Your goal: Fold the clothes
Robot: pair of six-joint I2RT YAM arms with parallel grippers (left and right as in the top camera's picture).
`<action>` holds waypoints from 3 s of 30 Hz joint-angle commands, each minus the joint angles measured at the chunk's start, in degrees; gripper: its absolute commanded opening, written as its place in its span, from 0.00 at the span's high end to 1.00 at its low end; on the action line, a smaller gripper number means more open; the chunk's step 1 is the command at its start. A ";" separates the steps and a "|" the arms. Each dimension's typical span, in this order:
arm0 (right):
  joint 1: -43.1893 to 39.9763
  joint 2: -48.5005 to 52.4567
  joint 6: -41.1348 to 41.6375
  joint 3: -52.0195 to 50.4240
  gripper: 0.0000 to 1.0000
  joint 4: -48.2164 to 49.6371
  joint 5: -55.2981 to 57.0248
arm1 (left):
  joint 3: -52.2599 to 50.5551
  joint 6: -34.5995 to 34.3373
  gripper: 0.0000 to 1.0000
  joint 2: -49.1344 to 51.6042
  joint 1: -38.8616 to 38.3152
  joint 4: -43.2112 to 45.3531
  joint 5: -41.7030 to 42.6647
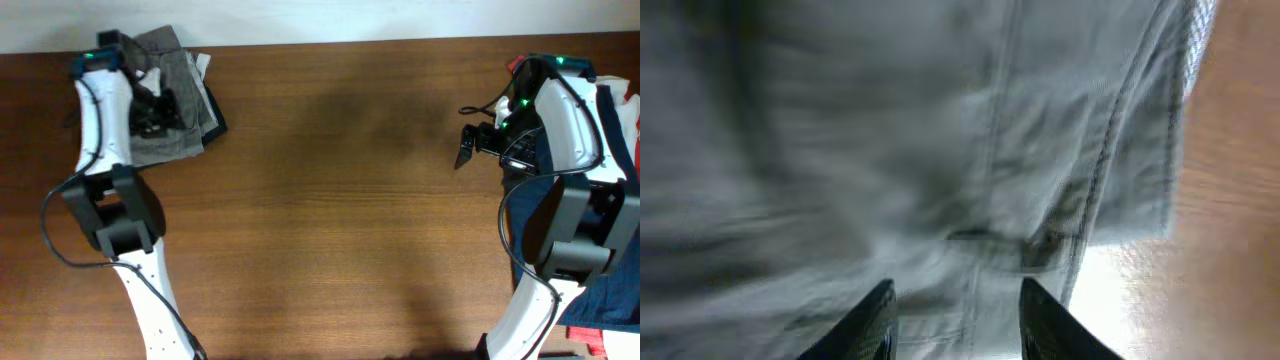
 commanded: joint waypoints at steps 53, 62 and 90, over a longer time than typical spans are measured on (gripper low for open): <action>9.77 -89.42 -13.44 -12.28 0.01 -3.69 0.59 | -15.98 0.31 0.01 -70.23 -1.46 -18.78 -12.96; 11.76 -115.30 -13.62 -70.66 0.01 48.59 -1.84 | -15.98 0.31 0.01 -70.23 -1.46 -18.78 -12.96; 13.92 -120.83 -13.35 -106.86 0.01 83.25 0.94 | -15.98 0.31 0.01 -70.23 -1.46 -18.78 -12.96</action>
